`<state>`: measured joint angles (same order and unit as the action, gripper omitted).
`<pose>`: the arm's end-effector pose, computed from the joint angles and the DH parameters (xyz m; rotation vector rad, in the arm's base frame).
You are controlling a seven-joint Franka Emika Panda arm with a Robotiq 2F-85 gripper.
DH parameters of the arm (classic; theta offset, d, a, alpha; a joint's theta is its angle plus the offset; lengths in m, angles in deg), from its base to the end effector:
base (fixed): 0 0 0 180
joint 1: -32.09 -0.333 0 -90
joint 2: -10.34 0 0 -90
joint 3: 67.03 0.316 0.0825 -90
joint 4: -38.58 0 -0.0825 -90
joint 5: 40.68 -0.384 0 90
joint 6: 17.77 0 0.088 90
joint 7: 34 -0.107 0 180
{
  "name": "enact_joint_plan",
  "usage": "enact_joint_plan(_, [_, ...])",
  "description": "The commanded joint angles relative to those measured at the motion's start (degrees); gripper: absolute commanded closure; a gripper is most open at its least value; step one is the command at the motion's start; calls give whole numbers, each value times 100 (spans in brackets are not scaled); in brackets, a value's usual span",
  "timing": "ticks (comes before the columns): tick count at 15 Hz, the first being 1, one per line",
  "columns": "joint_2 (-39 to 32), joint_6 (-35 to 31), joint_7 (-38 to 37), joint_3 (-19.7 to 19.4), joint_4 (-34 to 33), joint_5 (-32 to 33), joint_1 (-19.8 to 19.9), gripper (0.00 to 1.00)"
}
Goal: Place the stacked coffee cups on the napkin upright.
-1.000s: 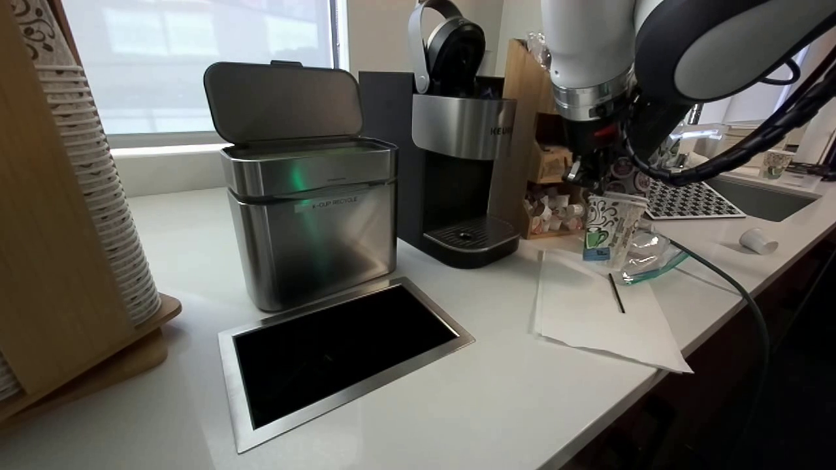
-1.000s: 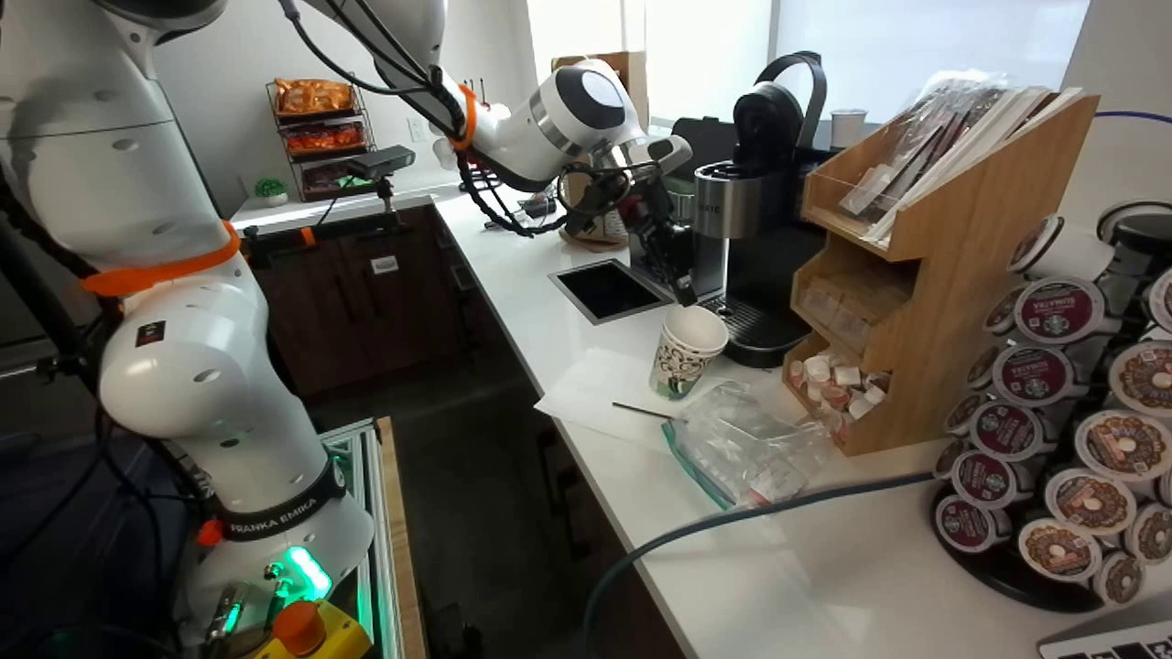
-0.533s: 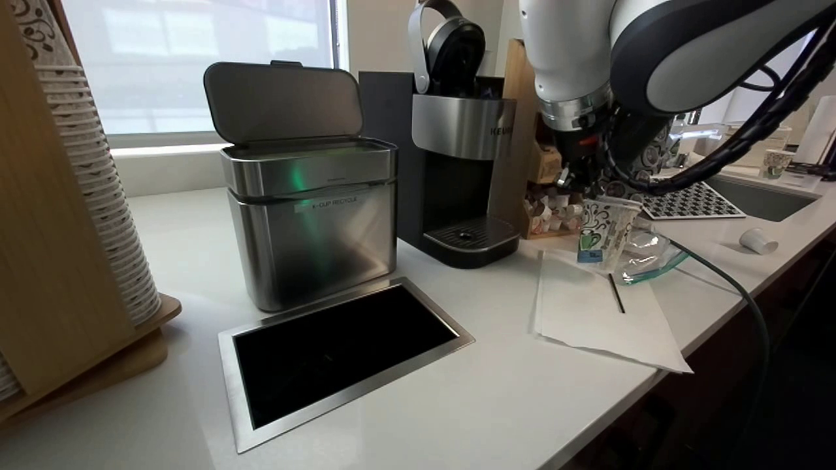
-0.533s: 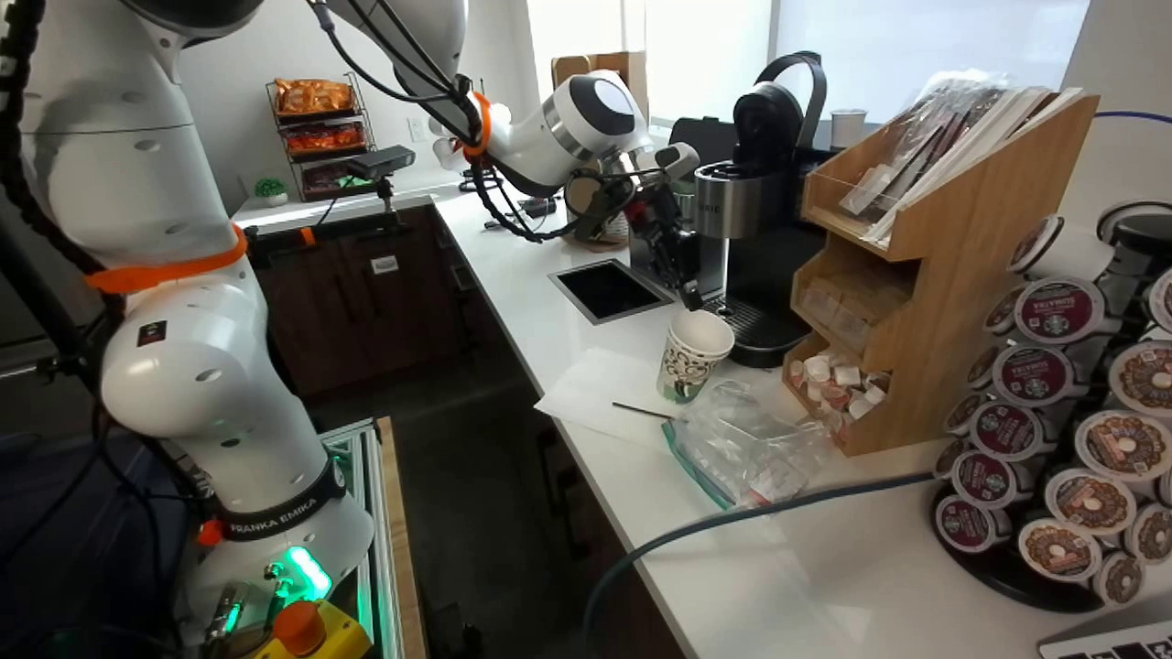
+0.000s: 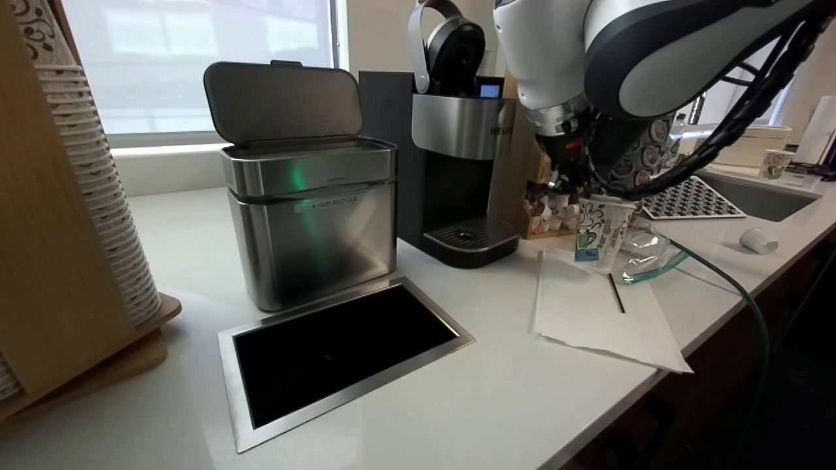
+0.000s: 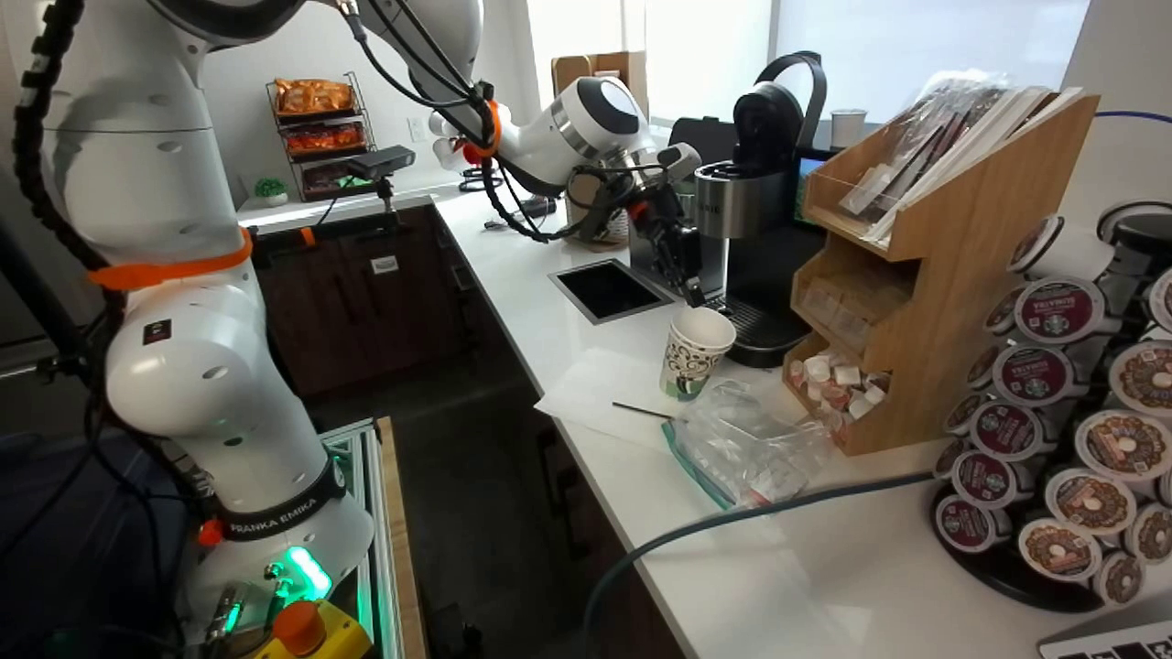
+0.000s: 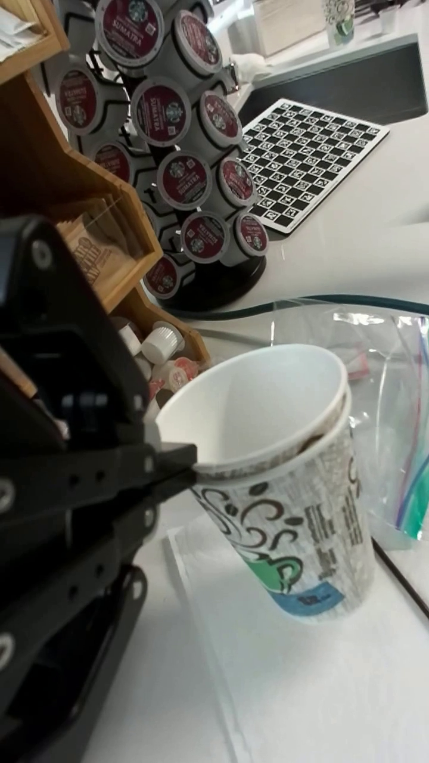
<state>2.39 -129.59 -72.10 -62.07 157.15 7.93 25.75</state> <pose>0.5537 0.0588 0.3643 2.3812 -0.0375 0.1108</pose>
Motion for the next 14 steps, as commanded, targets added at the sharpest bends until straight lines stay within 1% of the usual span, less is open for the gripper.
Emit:
enact_joint_plan(1, [-204,215,-153,-19,-183,129,-104,99])
enact_joint_plan(4, [-292,230,-143,-31,-258,117,-120,99])
enact_joint_plan(5, [-307,238,-138,-32,-276,109,-124,73])
enact_joint_plan(6, [-311,237,-133,-32,-285,87,-126,72])
enact_joint_plan(12, [-266,218,-114,-25,-289,60,-145,27])
enact_joint_plan(14, [-181,171,-40,-13,-265,-57,-129,12])
